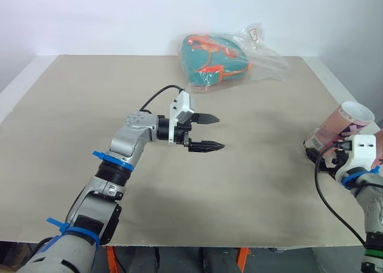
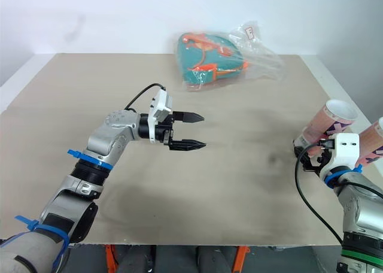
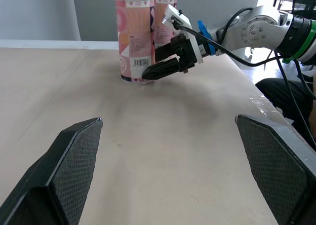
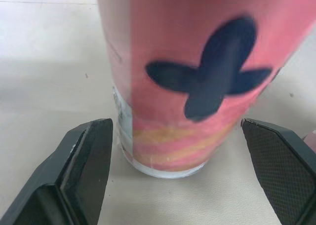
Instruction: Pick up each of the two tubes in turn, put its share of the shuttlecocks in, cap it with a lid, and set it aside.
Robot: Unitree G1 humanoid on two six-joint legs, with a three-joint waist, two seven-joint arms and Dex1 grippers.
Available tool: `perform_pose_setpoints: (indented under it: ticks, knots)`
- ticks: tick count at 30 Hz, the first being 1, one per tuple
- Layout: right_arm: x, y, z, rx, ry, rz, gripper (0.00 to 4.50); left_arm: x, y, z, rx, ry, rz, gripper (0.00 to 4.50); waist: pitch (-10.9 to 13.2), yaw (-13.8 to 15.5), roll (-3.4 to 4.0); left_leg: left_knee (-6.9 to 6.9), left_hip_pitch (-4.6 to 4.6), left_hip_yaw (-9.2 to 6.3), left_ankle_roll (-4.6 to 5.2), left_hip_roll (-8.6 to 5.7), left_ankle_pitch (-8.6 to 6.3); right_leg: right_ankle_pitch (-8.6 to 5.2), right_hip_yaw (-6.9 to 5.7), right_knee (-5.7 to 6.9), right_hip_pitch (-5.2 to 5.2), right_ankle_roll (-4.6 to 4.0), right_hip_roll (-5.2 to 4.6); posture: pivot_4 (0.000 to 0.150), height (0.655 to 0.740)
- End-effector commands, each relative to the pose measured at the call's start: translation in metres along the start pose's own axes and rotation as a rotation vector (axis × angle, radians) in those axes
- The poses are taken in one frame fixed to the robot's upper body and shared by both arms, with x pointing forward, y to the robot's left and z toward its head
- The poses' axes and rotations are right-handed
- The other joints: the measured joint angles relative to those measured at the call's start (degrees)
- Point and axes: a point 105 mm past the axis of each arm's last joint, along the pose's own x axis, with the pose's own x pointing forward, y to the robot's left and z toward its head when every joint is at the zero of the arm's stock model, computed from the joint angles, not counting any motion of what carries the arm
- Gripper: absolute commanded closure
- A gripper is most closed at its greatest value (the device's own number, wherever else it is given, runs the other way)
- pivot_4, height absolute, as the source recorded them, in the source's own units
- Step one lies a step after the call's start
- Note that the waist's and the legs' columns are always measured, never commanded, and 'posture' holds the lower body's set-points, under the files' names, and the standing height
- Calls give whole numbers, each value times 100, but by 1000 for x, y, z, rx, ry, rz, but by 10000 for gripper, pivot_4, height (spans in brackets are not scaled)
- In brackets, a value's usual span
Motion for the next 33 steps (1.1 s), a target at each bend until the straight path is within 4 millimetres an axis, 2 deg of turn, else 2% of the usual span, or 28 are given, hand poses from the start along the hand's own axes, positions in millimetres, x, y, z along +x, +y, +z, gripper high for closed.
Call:
perform_pose_setpoints:
  ticks: [1,9,14,16,18,23,28,33]
  knots:
    - [-9,-8,9,-39,-7,0,488,-1,-1,9,35,-22,-7,0,0,0,0,0,0,0,0,0,0,0,0,0,0,1,0,1500,7400]
    - [-21,-13,11,-56,7,32,488,-9,2,7,33,-11,5,0,0,0,1,0,0,0,0,-1,0,0,0,-1,0,1,-1,1500,7400]
    - [-37,0,3,-102,73,156,488,-22,1,1,17,10,27,0,-1,0,3,-1,0,-1,0,-1,0,-2,0,-1,0,2,-1,1500,7400]
    - [-55,21,1,-133,97,304,488,-35,-1,-10,0,55,50,0,-2,0,8,-5,-1,-1,1,-1,-1,-6,0,-1,-1,2,-1,1500,7400]
    - [-73,49,10,-146,67,463,488,-54,-5,-25,-33,111,82,0,-5,-15,17,-11,0,-4,4,0,-3,-11,-1,-1,-3,-3,0,1500,7400]
    - [-93,106,37,-102,-67,705,488,-96,-25,-53,-138,198,131,0,1,-86,9,-19,12,-3,4,5,-4,-9,-2,0,1,-10,3,1500,7400]
    - [-87,177,32,-78,-93,949,488,-136,-37,-72,-191,183,409,0,6,-105,-17,-17,25,-4,0,14,0,-2,-5,-1,14,-19,3,1500,7400]
    - [-73,204,21,-66,-66,1042,488,-142,-45,-73,-206,138,515,0,9,36,-23,-14,12,-2,-3,12,3,-2,-7,-2,5,-17,-3,1500,7400]
